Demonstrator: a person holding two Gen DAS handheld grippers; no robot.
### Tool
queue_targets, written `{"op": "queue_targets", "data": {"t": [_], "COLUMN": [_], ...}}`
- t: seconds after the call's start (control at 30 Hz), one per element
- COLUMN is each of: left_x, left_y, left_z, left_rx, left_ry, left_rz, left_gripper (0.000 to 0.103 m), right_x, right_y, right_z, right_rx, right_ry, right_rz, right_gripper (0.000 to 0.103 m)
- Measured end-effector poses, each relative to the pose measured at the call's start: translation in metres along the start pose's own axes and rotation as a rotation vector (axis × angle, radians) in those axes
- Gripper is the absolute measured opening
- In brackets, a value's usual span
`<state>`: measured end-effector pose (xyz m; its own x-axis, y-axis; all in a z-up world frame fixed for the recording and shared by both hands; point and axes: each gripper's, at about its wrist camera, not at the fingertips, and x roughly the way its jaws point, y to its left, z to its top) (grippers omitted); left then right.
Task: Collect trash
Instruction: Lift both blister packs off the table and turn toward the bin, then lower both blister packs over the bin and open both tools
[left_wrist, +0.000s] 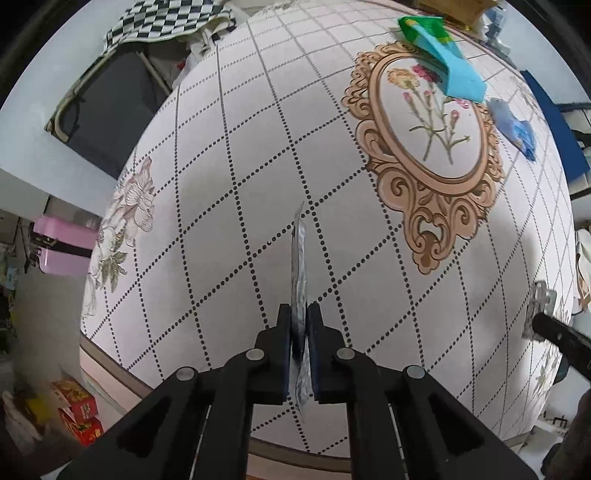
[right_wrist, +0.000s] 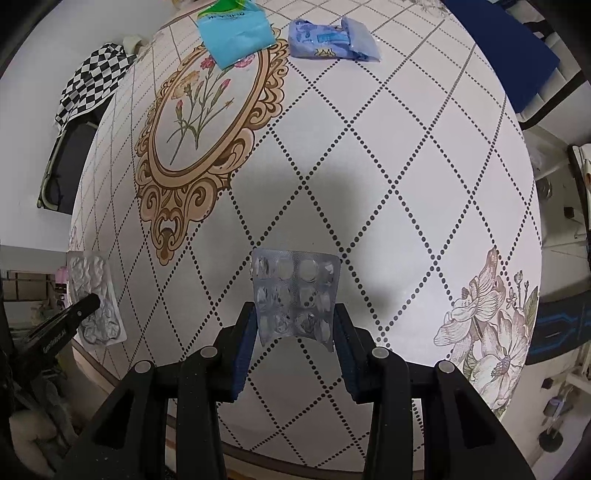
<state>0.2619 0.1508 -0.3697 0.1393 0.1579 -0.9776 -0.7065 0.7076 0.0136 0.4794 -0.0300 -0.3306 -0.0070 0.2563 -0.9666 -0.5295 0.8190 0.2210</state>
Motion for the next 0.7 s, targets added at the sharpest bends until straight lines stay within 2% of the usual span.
{"op": "queue_targets", "data": {"t": [0.17, 0.3, 0.47, 0.53, 0.63, 0.7], "left_x": [-0.028, -0.058, -0.089, -0.099, -0.107, -0.104], "left_y": [-0.001, -0.001, 0.013, 0.021, 0.034, 0.044], "left_z": [-0.019, -0.043, -0.083, -0.102, -0.134, -0.16], "left_rx": [0.034, 0.115, 0.222, 0.267, 0.32, 0.344], "left_ry": [-0.048, -0.112, -0.175, -0.191, -0.189, -0.157], "left_rz": [-0.025, -0.041, -0.108, -0.147, -0.2, -0.239], "left_gripper": [0.006, 0.006, 0.006, 0.006, 0.006, 0.006], "right_x": [-0.015, -0.039, -0.071, -0.084, -0.094, -0.094], "right_y": [-0.001, 0.005, 0.018, 0.028, 0.04, 0.047], "right_z": [-0.011, -0.039, -0.103, -0.144, -0.198, -0.246], "right_rx": [0.029, 0.049, 0.102, 0.136, 0.18, 0.231], "right_ry": [-0.04, -0.098, -0.176, -0.203, -0.224, -0.218], "right_rz": [0.005, 0.005, 0.002, 0.003, 0.003, 0.017], "right_gripper": [0.043, 0.042, 0.042, 0.042, 0.043, 0.043]}}
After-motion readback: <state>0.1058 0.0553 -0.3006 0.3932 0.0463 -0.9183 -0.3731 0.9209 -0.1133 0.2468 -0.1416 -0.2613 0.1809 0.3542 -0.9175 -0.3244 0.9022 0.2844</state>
